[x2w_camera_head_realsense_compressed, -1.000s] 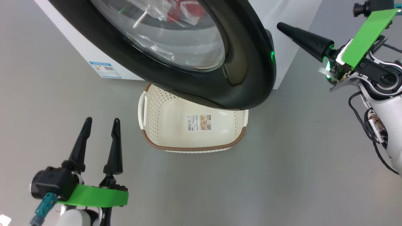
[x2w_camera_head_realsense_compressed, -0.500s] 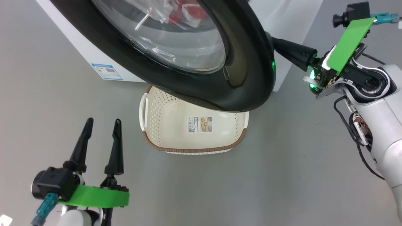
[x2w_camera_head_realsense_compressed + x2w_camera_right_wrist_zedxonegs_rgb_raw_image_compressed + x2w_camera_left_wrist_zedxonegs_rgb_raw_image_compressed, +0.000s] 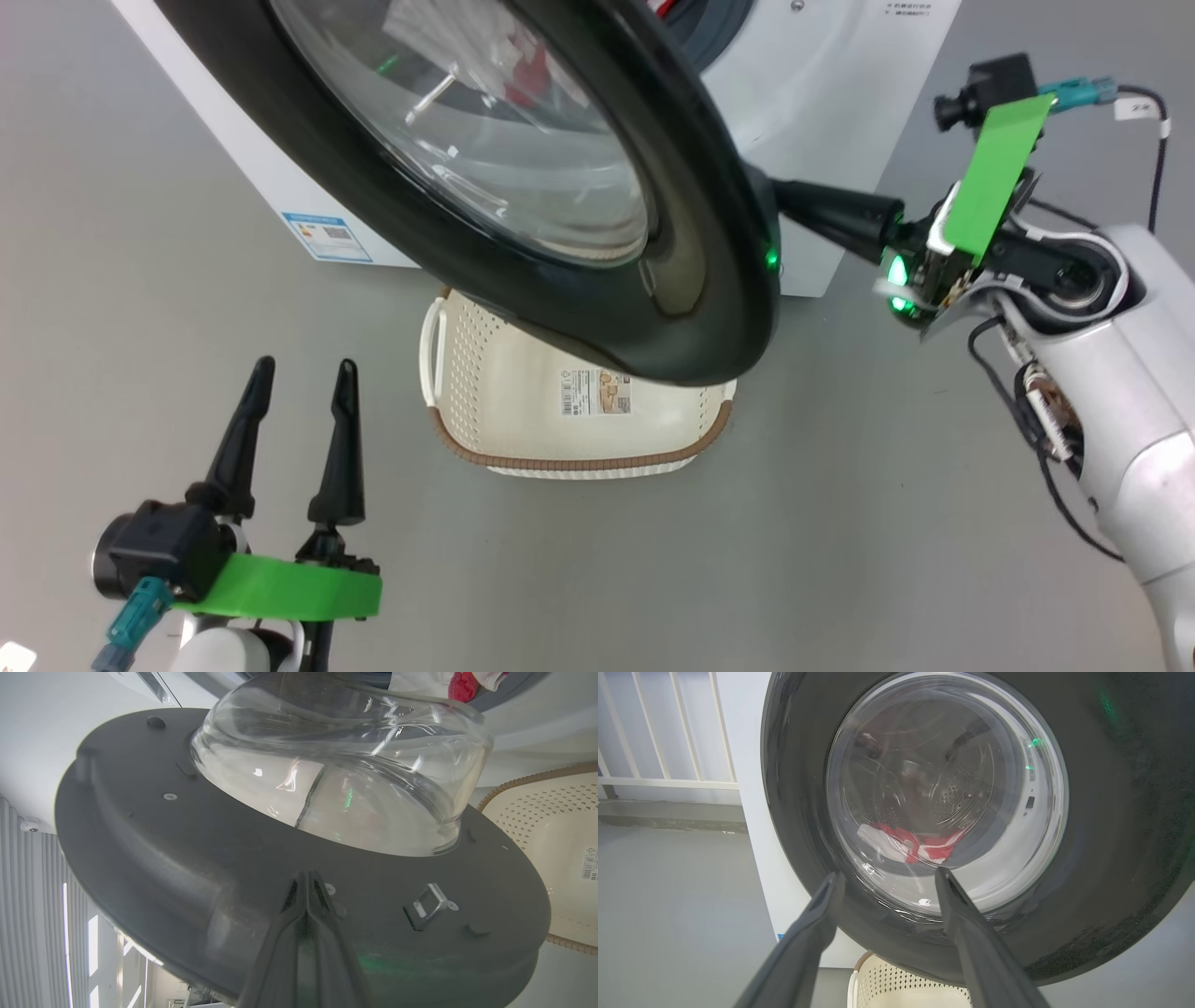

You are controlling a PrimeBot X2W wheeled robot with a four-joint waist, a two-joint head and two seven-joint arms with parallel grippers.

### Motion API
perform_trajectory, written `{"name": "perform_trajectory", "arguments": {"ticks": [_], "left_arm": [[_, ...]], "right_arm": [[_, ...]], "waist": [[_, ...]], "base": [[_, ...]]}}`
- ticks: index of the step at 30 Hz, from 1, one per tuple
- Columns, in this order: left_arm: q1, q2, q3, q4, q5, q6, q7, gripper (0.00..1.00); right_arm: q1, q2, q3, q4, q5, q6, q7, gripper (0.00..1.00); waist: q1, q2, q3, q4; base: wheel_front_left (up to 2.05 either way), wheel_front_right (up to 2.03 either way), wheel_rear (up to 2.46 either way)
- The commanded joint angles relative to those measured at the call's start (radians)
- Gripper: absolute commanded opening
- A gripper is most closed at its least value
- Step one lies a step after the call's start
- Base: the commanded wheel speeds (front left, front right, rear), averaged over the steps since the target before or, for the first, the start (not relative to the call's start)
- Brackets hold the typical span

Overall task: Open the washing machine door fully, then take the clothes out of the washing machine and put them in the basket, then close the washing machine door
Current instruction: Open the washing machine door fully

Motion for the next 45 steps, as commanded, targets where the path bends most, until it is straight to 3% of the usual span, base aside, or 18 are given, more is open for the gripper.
{"name": "perform_trajectory", "arguments": {"ticks": [1, 31, 45], "left_arm": [[0.010, 0.019, 0.036, -0.016, 0.000, 0.004, -0.008, 1.00], [0.075, 0.019, 0.036, 0.014, -0.013, 0.009, -0.008, 1.00], [0.097, 0.019, 0.043, 0.025, -0.015, 0.013, -0.008, 1.00]], "right_arm": [[0.031, 0.020, 0.016, -0.038, -0.001, 0.002, 0.011, 0.00], [0.265, 0.082, 0.017, -0.191, 0.053, 0.002, 0.013, 0.00], [0.294, 0.129, 0.039, -0.218, 0.027, 0.002, 0.023, 0.00]], "waist": [[0.0000, 0.0000, -0.006, 0.003], [0.0000, 0.0000, -0.121, 0.153], [0.0000, 0.0000, -0.154, 0.279]], "base": [[0.00, 0.00, 0.00], [0.00, 0.00, 0.00], [0.00, 0.00, 0.00]]}}
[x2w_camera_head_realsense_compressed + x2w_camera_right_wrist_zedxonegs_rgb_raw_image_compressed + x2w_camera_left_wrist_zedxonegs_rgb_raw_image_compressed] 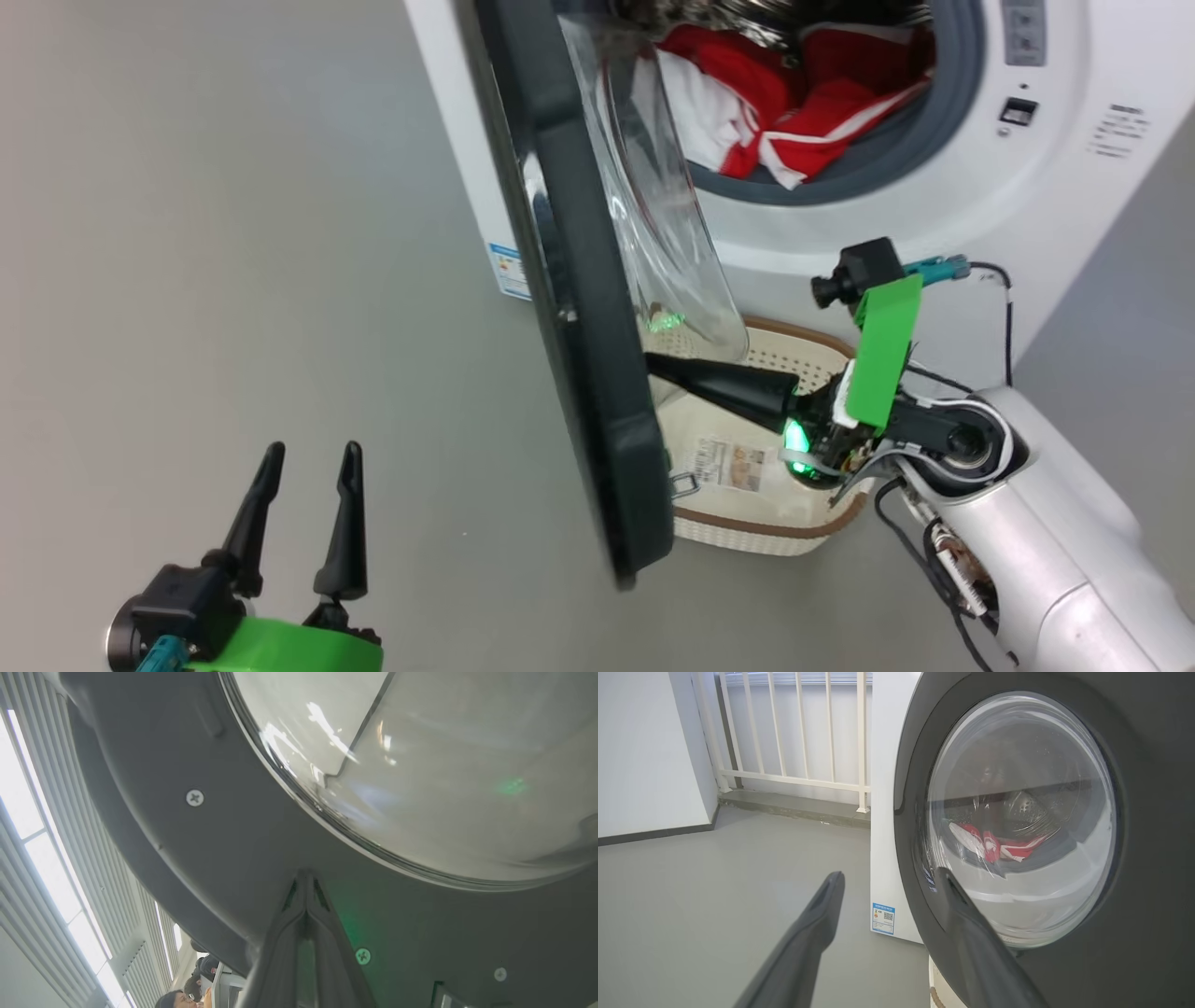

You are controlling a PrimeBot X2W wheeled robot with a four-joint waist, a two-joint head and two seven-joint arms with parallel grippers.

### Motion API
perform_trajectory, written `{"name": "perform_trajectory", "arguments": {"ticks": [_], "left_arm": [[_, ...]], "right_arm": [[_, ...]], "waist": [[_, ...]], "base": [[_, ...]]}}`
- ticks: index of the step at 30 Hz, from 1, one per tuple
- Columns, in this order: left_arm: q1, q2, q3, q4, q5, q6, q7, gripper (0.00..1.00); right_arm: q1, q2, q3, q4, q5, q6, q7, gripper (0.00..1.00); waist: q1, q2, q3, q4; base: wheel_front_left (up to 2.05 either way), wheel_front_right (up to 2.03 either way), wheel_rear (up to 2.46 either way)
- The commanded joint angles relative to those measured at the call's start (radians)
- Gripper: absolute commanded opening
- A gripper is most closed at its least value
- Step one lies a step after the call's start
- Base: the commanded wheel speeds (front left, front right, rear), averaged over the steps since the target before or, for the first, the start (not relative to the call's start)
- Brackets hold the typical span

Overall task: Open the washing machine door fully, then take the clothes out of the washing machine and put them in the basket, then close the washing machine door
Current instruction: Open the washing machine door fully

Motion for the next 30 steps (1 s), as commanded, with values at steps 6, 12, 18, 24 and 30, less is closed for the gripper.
{"name": "perform_trajectory", "arguments": {"ticks": [6, 12, 18, 24, 30], "left_arm": [[-0.003, 0.019, 0.040, -0.019, -0.004, 0.008, -0.008, 1.00], [0.007, 0.019, 0.046, -0.017, -0.001, 0.007, -0.008, 1.00], [0.023, 0.019, 0.062, -0.036, -0.007, 0.013, -0.008, 1.00], [0.032, 0.019, 0.072, -0.051, -0.007, 0.017, -0.008, 1.00], [0.036, 0.019, 0.077, -0.056, -0.005, 0.018, -0.008, 1.00]], "right_arm": [[0.009, 0.055, 0.026, -0.028, -0.031, 0.002, -0.004, 0.00], [-0.010, 0.094, 0.048, -0.012, -0.070, 0.002, -0.007, 0.00], [-0.035, 0.134, 0.076, 0.010, -0.121, 0.002, -0.007, 0.00], [-0.052, 0.165, 0.082, 0.026, -0.144, 0.002, -0.014, 0.00], [-0.052, 0.178, 0.078, 0.027, -0.150, 0.002, -0.011, 0.00]], "waist": [[0.0000, -0.0001, -0.020, 0.069], [0.0000, -0.0001, -0.027, 0.103], [0.0000, -0.0001, -0.021, 0.109], [0.0000, -0.0001, -0.018, 0.111], [0.0000, -0.0001, -0.020, 0.110]], "base": [[0.00, 0.00, 0.00], [0.00, 0.00, 0.00], [0.00, 0.00, 0.00], [0.00, 0.00, 0.00], [0.00, 0.00, 0.00]]}}
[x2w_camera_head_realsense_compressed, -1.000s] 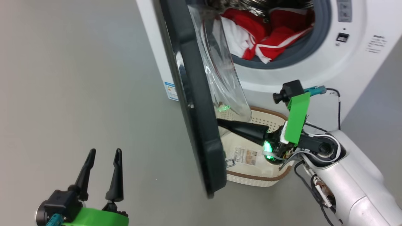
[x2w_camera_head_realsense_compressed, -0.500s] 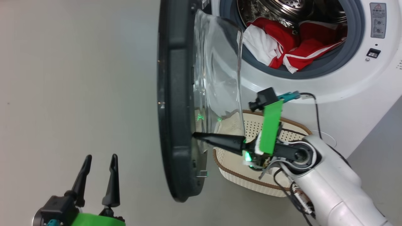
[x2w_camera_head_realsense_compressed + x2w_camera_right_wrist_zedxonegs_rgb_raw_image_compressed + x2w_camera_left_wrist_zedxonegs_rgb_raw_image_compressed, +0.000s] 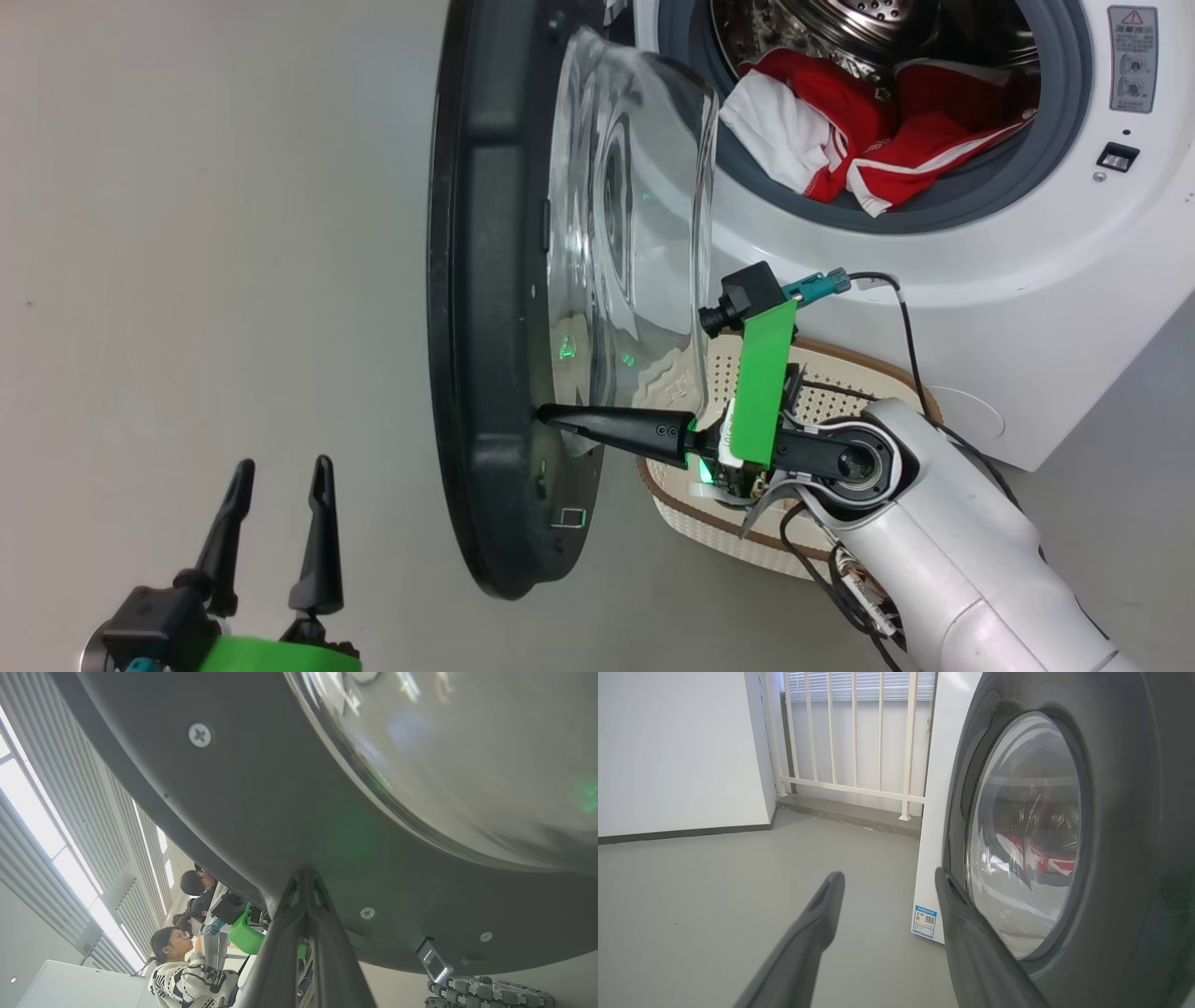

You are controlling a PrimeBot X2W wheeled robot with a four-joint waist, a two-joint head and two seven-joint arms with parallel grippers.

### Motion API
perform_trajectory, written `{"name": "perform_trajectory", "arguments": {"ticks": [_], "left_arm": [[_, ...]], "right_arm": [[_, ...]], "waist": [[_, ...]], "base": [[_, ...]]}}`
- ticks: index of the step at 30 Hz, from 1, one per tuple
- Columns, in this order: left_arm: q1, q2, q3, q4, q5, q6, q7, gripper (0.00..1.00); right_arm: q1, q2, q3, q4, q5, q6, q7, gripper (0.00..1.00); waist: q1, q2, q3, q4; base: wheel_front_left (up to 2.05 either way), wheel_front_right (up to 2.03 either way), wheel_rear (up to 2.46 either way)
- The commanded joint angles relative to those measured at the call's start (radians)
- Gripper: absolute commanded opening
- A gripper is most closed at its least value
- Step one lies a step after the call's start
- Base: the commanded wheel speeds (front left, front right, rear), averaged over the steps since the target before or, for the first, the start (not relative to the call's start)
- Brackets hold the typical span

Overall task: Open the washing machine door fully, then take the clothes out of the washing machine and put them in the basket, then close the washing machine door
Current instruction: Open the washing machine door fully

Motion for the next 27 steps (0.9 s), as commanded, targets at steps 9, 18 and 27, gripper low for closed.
{"name": "perform_trajectory", "arguments": {"ticks": [9, 18, 27], "left_arm": [[-0.005, 0.018, 0.030, -0.019, 0.001, 0.006, -0.008, 1.00], [-0.012, 0.018, 0.047, -0.005, 0.015, -0.001, -0.008, 1.00], [-0.001, 0.020, 0.077, -0.010, 0.028, -0.009, -0.008, 1.00]], "right_arm": [[-0.003, 0.043, -0.024, -0.038, -0.025, 0.002, -0.004, 0.00], [0.050, 0.004, -0.069, -0.110, -0.056, 0.002, -0.020, 0.00], [0.125, -0.059, -0.108, -0.281, -0.155, 0.002, -0.114, 1.00]], "waist": [[0.0000, 0.0000, -0.007, -0.005], [0.0000, 0.0000, -0.030, -0.016], [0.0000, 0.0000, -0.050, -0.047]], "base": [[0.00, 0.00, 0.00], [0.00, 0.00, 0.00], [0.00, 0.00, 0.00]]}}
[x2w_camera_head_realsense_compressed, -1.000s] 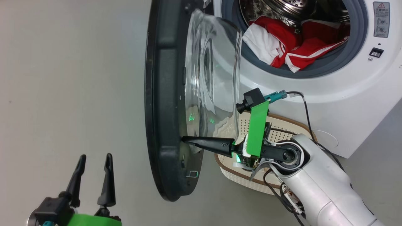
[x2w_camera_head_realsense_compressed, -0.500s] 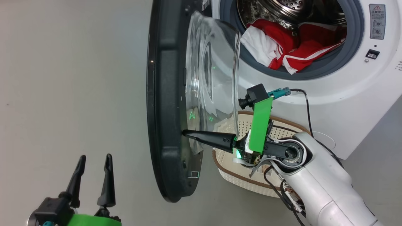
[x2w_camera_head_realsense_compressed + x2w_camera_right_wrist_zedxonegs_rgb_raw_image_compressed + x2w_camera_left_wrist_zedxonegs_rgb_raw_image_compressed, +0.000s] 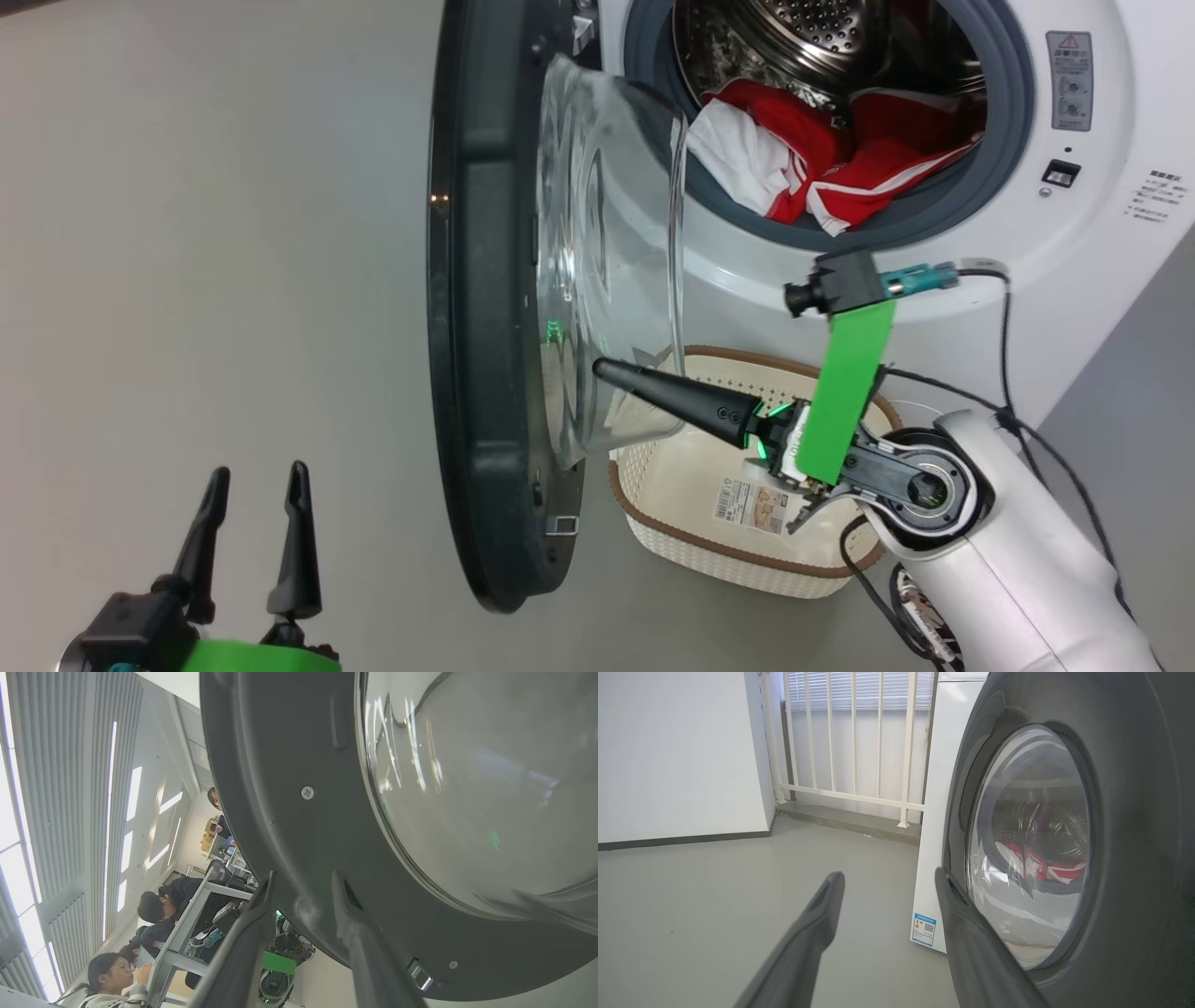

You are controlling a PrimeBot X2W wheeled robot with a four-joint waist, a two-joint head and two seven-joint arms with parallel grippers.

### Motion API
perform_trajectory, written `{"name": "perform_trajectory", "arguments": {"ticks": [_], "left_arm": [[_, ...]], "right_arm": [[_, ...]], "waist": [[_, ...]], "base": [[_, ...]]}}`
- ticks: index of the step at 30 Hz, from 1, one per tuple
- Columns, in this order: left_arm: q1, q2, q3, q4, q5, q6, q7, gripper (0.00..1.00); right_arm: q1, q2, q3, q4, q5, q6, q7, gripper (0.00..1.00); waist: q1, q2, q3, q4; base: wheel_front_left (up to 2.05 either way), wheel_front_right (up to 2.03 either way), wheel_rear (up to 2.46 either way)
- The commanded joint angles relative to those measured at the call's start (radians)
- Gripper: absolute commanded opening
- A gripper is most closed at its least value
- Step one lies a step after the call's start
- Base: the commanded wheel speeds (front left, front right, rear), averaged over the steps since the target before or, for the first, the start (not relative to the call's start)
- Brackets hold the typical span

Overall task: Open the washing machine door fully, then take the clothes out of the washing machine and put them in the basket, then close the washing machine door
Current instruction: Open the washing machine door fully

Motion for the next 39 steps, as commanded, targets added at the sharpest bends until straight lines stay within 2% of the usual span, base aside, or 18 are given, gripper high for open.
{"name": "perform_trajectory", "arguments": {"ticks": [1, 6, 13, 15, 23, 26, 30, 34, 39], "left_arm": [[-0.003, 0.019, 0.040, -0.027, 0.008, -0.005, -0.008, 1.00], [-0.001, 0.019, 0.054, -0.033, 0.004, -0.008, -0.008, 1.00], [0.001, 0.019, 0.067, -0.043, 0.011, -0.010, -0.008, 1.00], [0.002, 0.019, 0.069, -0.044, 0.012, -0.011, -0.008, 1.00], [0.005, 0.019, 0.077, -0.053, 0.018, -0.013, -0.008, 1.00], [0.007, 0.019, 0.080, -0.056, 0.021, -0.014, -0.008, 1.00], [0.012, 0.019, 0.086, -0.058, 0.022, -0.014, -0.008, 1.00], [0.016, 0.019, 0.087, -0.056, 0.025, -0.015, -0.008, 1.00], [0.022, 0.019, 0.089, -0.054, 0.025, -0.016, -0.008, 1.00]], "right_arm": [[0.017, -0.002, -0.009, -0.064, -0.041, 0.002, -0.046, 1.00], [0.064, -0.057, -0.005, -0.165, -0.163, 0.002, -0.172, 1.00], [0.124, -0.142, 0.027, -0.241, -0.327, 0.002, -0.446, 1.00], [0.132, -0.156, 0.037, -0.243, -0.350, 0.002, -0.487, 1.00], [0.187, -0.263, 0.101, -0.179, -0.525, 0.002, -0.834, 1.00], [0.206, -0.279, 0.106, -0.128, -0.576, 0.002, -0.902, 1.00], [0.236, -0.264, 0.063, -0.069, -0.662, 0.002, -0.928, 1.00], [0.306, -0.192, -0.061, -0.063, -0.799, 0.002, -0.930, 1.00], [0.373, -0.134, -0.121, -0.072, -0.881, 0.002, -0.930, 1.00]], "waist": [[0.0000, 0.0000, -0.005, -0.010], [0.0000, 0.0000, -0.004, -0.027], [0.0000, 0.0000, -0.005, -0.046], [0.0000, 0.0000, -0.005, -0.048], [0.0000, 0.0000, -0.009, -0.052], [0.0000, 0.0000, -0.010, -0.054], [0.0000, 0.0000, -0.015, -0.056], [0.0000, 0.0000, -0.025, -0.054], [0.0000, 0.0000, -0.033, -0.053]], "base": [[0.00, 0.00, 0.00], [0.00, 0.00, 0.00], [0.00, 0.00, 0.00], [0.00, 0.00, 0.00], [0.00, 0.00, 0.00], [0.00, 0.00, 0.00], [0.00, 0.00, 0.00], [0.00, 0.00, 0.00], [0.00, 0.00, 0.00]]}}
